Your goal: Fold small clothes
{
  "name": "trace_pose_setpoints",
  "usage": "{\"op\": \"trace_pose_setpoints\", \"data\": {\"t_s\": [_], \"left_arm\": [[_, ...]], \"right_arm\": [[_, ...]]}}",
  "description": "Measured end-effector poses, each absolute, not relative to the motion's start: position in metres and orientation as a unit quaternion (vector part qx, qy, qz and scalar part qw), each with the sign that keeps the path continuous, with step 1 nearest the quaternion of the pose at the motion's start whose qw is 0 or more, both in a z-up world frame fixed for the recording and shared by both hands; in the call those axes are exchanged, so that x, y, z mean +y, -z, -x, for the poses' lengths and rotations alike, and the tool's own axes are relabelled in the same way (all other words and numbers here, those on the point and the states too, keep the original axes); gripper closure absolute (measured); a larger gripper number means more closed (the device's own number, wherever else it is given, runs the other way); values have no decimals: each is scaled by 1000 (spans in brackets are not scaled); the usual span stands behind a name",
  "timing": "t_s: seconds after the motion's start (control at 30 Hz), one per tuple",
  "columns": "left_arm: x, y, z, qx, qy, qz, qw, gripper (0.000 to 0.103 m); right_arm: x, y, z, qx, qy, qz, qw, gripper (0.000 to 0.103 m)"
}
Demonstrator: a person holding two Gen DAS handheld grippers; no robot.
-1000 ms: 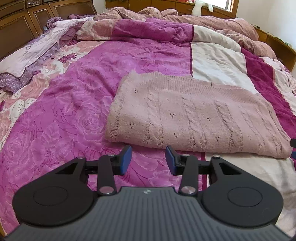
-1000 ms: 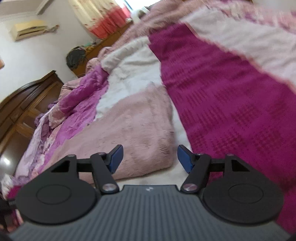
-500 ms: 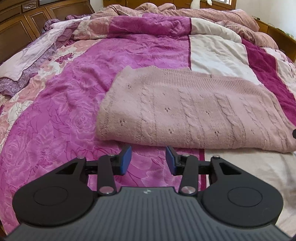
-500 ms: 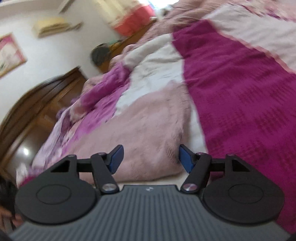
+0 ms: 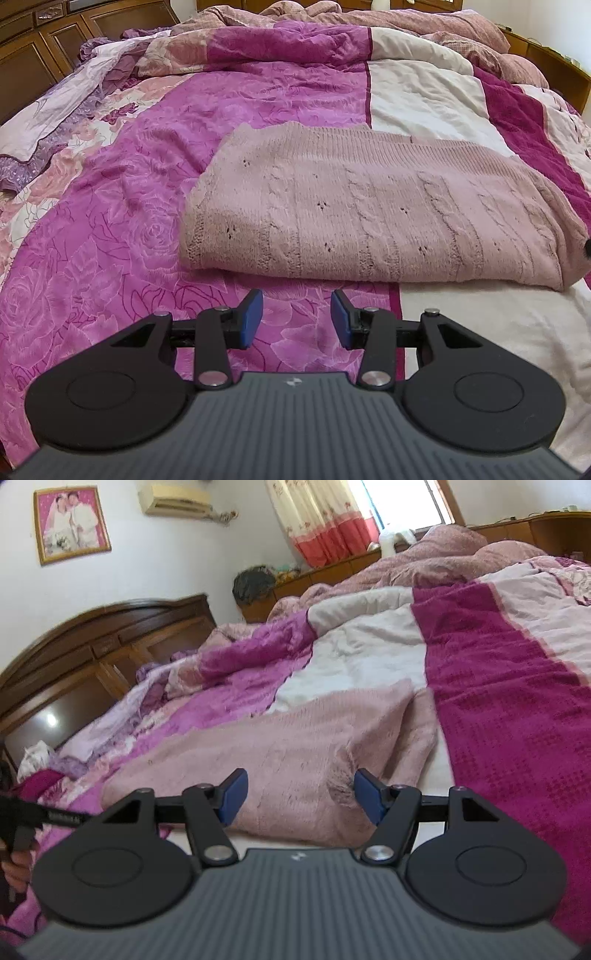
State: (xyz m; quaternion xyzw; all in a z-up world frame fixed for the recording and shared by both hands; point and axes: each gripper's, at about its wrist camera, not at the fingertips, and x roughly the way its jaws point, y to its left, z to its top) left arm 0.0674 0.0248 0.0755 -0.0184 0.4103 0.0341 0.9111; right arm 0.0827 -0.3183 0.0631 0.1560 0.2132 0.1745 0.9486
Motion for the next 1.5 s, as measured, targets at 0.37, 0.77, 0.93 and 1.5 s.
{"op": "trace_pose_setpoints", "data": {"t_s": [0.37, 0.77, 0.93, 1.5], "left_arm": [[24, -77, -64, 408, -30, 19, 912, 54], [20, -77, -65, 404, -27, 8, 914, 54], [20, -74, -67, 408, -26, 10, 913, 54], [33, -72, -71, 407, -38, 17, 912, 54]], "right_arm": [[-358, -52, -124, 285, -216, -156, 921, 35], [-385, -30, -115, 341, -168, -200, 903, 91], [-386, -37, -118, 338, -165, -220, 900, 79], [-368, -12, -165, 331, -161, -341, 865, 49]]}}
